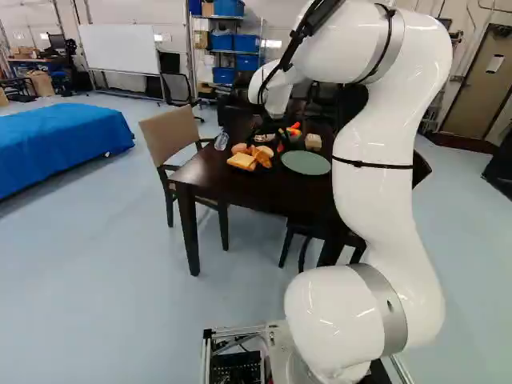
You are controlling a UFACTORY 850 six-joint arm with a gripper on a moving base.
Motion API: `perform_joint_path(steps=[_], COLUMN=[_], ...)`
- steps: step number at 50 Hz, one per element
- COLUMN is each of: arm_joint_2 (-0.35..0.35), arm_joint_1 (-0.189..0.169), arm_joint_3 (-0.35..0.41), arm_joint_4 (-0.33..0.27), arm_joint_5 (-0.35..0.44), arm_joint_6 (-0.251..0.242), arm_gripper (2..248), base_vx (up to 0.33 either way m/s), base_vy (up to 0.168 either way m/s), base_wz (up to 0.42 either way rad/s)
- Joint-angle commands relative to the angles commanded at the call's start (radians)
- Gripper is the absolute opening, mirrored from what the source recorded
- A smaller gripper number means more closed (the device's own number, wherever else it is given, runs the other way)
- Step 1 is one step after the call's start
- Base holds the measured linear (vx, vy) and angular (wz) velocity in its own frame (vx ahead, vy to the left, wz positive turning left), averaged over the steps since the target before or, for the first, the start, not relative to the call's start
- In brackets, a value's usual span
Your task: Move the croissant to the empty plate
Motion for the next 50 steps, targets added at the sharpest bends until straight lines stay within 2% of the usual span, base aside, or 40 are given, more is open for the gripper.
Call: perform_joint_path(steps=[9, 37, 50], arm_joint_2=[0.000, 0.000, 0.000], arm_joint_1=[0.000, 0.000, 0.000], arm_joint_3=[0.000, 0.000, 0.000], arm_joint_4=[0.000, 0.000, 0.000], arm_joint_5=[0.000, 0.000, 0.000], arm_joint_6=[-0.079, -0.371, -0.371], arm_gripper=[247, 247, 247], base_vx=[0.000, 0.000, 0.000], base_vy=[0.000, 0.000, 0.000], base_wz=[0.000, 0.000, 0.000])
